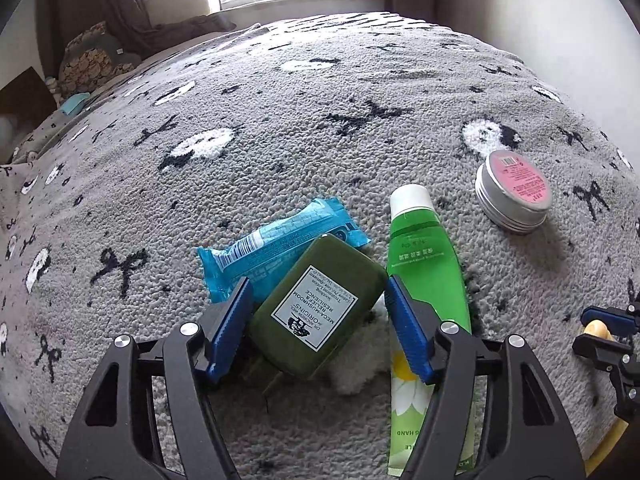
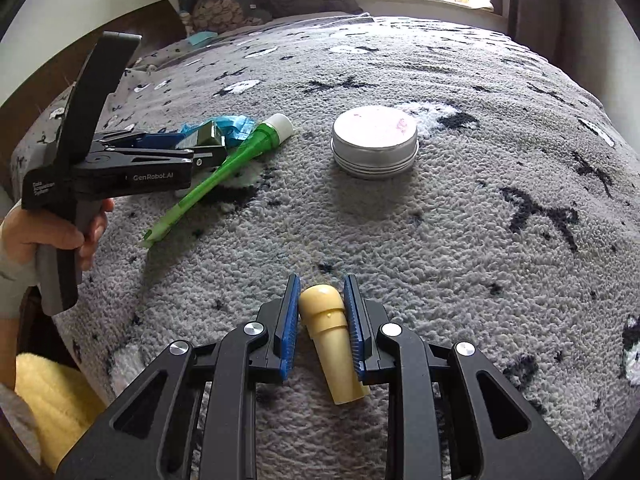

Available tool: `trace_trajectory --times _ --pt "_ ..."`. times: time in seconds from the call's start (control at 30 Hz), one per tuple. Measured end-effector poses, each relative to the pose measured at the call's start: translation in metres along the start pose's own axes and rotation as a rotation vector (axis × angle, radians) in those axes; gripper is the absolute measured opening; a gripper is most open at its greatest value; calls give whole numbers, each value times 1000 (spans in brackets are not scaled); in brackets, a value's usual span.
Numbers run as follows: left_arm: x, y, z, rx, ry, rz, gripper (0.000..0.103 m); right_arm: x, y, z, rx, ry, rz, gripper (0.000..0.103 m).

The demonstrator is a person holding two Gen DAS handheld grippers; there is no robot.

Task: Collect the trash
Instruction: 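Grasp the dark green bottle with left tool while right tool grasps the yellow cylinder, then carry the green bottle and yellow cylinder down below the bed edge to the bin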

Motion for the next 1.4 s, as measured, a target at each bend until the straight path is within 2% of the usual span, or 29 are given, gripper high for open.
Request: trace_trajectory --times 0.17,0.23,0.43,0.8,1.03,1.4 --pt "-1 -1 -1 -4 8 6 62 -3 -3 -2 4 -8 -5 23" --pt "-7 -3 -1 -2 3 10 55 -6 -5 -2 13 -16 -7 23" --pt "-38 -5 3 -7 -38 3 46 -16 -5 -4 15 -37 -18 23" --pt "-106 -9 -12 7 -121 9 45 -59 15 -11 -17 -119 -32 23" --pt "-147 -24 -60 20 -159 -43 45 -91 33 -29 -58 -165 -31 23" --pt "-175 -51 -151 23 -196 -150 45 -135 68 -76 -123 -240 -9 23"
Point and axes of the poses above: each gripper's, at about its wrist camera, not at the fingertips, and x roughly the way its jaws point, y to its left, z to its top, the point moved 9 cm from there along x, roughly the way its jaws point, and after that the axes turned 5 degrees about y, right-handed, at the moved point
